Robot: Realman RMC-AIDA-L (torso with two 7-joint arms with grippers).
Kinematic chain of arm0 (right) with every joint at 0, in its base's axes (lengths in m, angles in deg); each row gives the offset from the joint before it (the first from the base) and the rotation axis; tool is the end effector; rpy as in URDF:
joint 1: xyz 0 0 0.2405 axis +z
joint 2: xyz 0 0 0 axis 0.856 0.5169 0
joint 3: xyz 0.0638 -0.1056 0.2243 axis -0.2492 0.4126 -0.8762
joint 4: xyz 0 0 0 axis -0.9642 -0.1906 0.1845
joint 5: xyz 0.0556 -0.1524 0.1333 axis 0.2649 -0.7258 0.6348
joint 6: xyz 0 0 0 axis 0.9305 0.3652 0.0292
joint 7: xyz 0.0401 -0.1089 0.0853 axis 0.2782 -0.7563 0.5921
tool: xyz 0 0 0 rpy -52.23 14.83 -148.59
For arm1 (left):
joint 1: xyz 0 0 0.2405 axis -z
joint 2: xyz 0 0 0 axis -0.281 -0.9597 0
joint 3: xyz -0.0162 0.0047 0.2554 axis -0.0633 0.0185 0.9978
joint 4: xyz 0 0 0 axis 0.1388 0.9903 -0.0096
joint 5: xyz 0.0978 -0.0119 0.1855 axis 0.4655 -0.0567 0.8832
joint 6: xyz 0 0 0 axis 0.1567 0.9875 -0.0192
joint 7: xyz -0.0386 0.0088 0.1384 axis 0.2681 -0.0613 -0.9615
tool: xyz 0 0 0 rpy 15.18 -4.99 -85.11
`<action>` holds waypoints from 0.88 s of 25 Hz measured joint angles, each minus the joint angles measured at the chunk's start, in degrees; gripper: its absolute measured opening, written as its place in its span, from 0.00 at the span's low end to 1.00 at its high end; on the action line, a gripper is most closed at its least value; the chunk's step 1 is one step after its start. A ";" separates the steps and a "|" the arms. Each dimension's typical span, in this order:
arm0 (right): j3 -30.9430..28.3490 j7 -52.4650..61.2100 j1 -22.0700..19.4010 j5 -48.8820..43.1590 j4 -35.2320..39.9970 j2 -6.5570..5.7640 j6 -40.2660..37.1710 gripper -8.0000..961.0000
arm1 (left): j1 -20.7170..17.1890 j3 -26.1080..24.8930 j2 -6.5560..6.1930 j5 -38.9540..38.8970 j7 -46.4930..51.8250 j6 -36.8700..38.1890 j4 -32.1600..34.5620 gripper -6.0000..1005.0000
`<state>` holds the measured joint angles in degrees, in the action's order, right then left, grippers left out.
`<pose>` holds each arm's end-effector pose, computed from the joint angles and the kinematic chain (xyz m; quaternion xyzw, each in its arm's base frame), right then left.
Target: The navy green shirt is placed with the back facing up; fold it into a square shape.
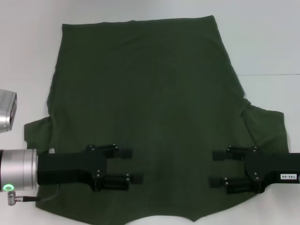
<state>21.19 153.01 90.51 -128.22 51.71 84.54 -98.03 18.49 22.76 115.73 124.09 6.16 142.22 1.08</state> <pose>0.2688 0.3173 0.0076 -0.9403 0.2297 0.2454 0.0530 -0.2449 0.3185 -0.0105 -0.9326 -0.2375 -0.2695 0.0354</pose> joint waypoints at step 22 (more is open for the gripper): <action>0.00 0.00 -0.27 0.01 0.03 0.00 -0.17 0.95 | 0.17 -0.01 0.01 0.05 0.00 0.29 -0.09 0.88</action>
<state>21.18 153.01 90.24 -128.21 51.74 84.54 -98.20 18.66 22.75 115.74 124.13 6.16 142.50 0.99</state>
